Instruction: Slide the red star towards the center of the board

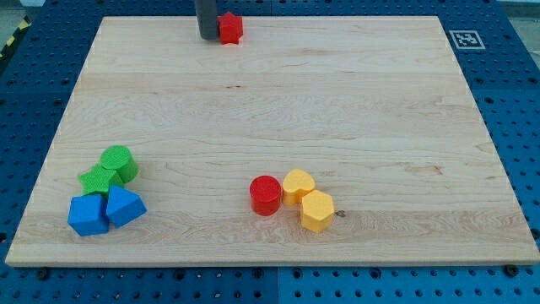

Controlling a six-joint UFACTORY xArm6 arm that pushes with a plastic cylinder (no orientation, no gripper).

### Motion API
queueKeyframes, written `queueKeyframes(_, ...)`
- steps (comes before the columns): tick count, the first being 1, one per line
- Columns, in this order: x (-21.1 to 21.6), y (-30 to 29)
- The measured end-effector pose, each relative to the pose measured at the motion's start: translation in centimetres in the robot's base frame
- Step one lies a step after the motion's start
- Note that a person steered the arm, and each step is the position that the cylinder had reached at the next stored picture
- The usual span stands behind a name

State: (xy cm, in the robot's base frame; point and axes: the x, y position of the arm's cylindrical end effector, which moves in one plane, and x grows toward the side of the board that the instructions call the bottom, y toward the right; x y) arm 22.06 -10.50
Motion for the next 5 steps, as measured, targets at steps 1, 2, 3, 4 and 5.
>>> queueKeyframes(1,-0.8,0.0)
queueKeyframes(2,-1.4,0.5)
queueKeyframes(3,-2.7,2.6)
queueKeyframes(4,-2.6,3.7)
queueKeyframes(5,-1.3,3.9)
